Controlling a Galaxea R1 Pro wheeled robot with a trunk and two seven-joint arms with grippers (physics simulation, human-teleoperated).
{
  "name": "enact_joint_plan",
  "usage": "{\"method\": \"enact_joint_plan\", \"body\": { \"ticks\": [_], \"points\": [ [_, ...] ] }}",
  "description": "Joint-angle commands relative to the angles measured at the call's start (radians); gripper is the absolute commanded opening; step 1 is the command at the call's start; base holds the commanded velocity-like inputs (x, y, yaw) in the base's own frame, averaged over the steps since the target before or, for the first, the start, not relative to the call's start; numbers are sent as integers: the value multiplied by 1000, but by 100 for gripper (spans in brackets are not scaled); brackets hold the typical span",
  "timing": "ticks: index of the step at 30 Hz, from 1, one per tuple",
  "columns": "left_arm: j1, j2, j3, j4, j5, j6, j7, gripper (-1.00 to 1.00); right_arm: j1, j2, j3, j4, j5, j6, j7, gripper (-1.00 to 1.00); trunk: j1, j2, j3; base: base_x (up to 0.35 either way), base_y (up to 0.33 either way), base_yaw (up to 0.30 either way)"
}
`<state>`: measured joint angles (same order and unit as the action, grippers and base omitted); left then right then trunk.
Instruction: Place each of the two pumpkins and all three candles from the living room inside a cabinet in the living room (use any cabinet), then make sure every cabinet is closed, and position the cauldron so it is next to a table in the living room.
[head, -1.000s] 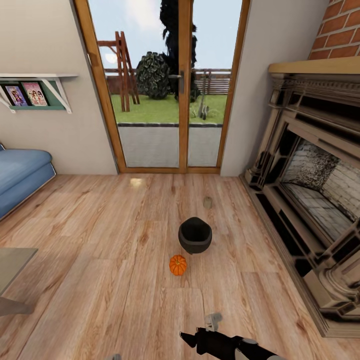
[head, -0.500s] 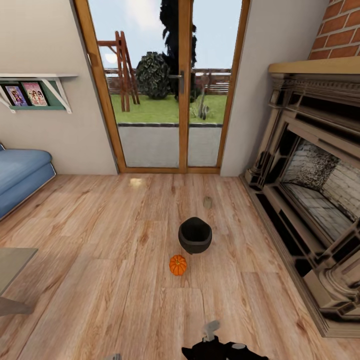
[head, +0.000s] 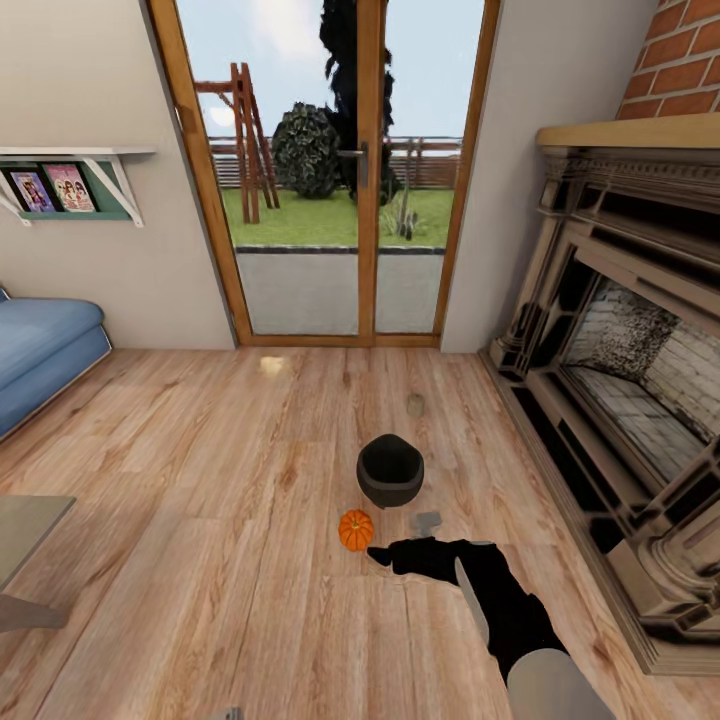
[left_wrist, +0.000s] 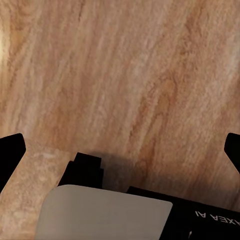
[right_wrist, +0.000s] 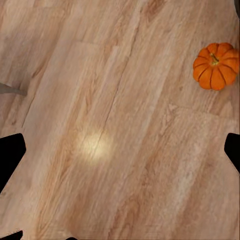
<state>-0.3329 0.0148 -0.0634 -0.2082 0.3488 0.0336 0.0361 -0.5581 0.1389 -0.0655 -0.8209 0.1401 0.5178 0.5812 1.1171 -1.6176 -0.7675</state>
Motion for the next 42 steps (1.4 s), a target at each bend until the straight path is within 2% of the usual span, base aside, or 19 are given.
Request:
{"method": "enact_joint_plan", "body": {
  "ticks": [1,6,9,12,14,17,19,21,24,27,30,34,37,39,42],
  "points": [
    [0,0,-7,-2,9,3,4,100,0,1,-6,-23,0,15,11,100,0,0,-1,0,0,0],
    [0,-1,-7,-2,7,3,3,100,0,0,-6,-97,-26,80,20,100,0,0,-1,0,0,0],
    [0,-1,-6,-2,8,5,-5,100,0,-1,-7,-184,-45,128,72,100,0,0,-1,0,0,0],
    [-2,1,-4,-5,9,11,-63,100,0,-1,-9,-250,-65,181,139,100,0,0,-1,0,0,0],
    [-5,6,2,-11,10,23,-101,100,0,-2,-10,-266,-71,201,159,100,0,0,-1,0,0,0],
    [-26,36,21,-44,37,93,-144,100,-1,-2,-11,-284,-75,216,174,100,0,0,-1,0,0,0],
    [-49,57,31,-97,91,178,-169,100,0,-2,-11,-306,-76,228,178,100,0,0,-1,0,0,0],
    [-66,75,37,-163,171,247,-203,100,2,-2,-11,-335,-76,252,179,100,0,0,-1,0,0,0],
    [-94,101,39,-224,276,301,-247,100,16,-2,-13,-397,-76,294,179,100,0,0,-1,0,0,0],
    [-124,112,40,-233,327,322,-265,100,39,-2,-14,-463,-77,323,180,100,0,0,-1,0,0,0],
    [-138,108,42,-233,366,324,-273,100,67,-2,-14,-526,-77,348,181,100,0,0,-1,0,0,0],
    [-142,89,41,-228,379,324,-275,100,77,-2,-14,-555,-77,359,181,100,0,0,-1,0,0,0],
    [-149,85,42,-237,390,328,-274,100,78,-2,-15,-564,-78,364,187,100,0,0,-1,0,0,0],
    [-165,86,42,-256,441,331,-273,100,79,-2,-16,-569,-77,374,218,100,0,0,-1,0,0,0],
    [-171,86,41,-256,497,332,-270,100,80,-2,-16,-571,-75,381,240,100,0,0,-1,0,0,0]
  ]
}}
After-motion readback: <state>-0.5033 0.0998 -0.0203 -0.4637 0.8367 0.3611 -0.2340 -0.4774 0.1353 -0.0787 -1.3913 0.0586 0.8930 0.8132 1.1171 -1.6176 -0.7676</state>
